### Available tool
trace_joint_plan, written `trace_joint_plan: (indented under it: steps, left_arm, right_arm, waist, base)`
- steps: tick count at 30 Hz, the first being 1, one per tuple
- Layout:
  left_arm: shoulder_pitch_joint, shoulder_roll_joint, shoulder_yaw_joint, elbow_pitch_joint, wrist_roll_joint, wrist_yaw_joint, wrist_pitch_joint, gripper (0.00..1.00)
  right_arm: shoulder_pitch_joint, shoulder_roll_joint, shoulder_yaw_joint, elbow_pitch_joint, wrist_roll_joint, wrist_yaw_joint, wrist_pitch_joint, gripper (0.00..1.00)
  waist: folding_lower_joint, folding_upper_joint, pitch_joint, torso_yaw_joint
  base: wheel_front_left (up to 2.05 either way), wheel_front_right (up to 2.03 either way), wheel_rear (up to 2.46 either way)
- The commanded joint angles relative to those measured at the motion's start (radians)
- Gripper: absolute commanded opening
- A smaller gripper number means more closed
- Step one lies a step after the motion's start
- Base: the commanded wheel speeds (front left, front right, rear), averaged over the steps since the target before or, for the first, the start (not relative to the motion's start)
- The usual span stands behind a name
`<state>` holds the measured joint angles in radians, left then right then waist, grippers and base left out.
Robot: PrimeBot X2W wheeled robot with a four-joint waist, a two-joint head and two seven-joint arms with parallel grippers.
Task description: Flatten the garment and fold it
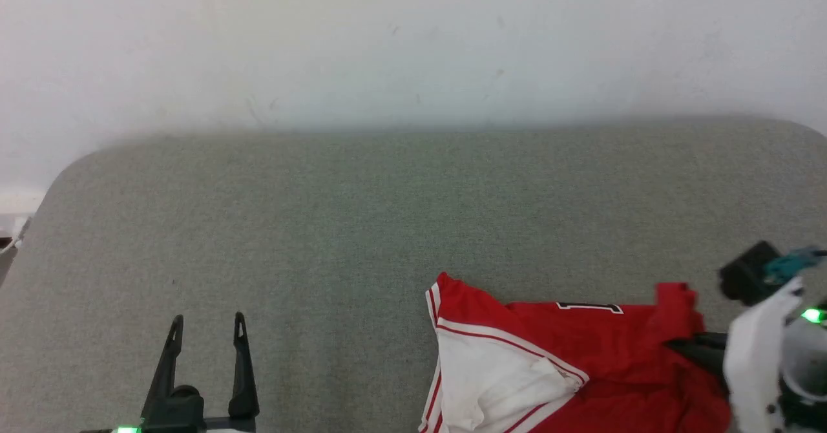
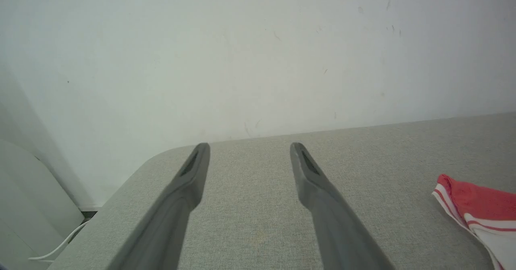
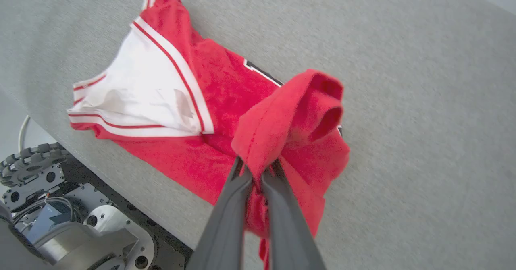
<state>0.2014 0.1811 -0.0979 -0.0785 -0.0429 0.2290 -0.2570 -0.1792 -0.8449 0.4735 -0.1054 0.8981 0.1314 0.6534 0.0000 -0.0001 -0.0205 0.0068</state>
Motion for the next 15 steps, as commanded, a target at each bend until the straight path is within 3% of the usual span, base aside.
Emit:
trace_joint_plan:
  steps: [1, 7, 15]
  left_arm:
    - [-0.011, -0.006, 0.004, 0.004, 0.008, -0.007, -0.005, 1.00]
    - [-0.050, -0.016, -0.002, 0.015, 0.019, -0.022, -0.005, 1.00]
    - [-0.105, -0.031, -0.011, 0.034, 0.025, -0.034, -0.005, 1.00]
  right_arm:
    - [-0.022, 0.016, 0.011, -0.016, -0.008, -0.001, 0.005, 0.00]
    - [-0.146, 0.127, 0.161, -0.043, -0.038, -0.001, 0.046, 0.00]
    - [-0.340, 0.300, 0.344, 0.172, -0.057, -0.001, 0.016, 0.00]
  waist:
    - [0.0000, 0.0001, 0.006, 0.006]
    - [0.0000, 0.0001, 0.042, 0.039]
    - [0.0000, 0.0001, 0.102, 0.081]
  base:
    - [0.00, 0.00, 0.00]
    - [0.00, 0.00, 0.00]
    - [0.00, 0.00, 0.00]
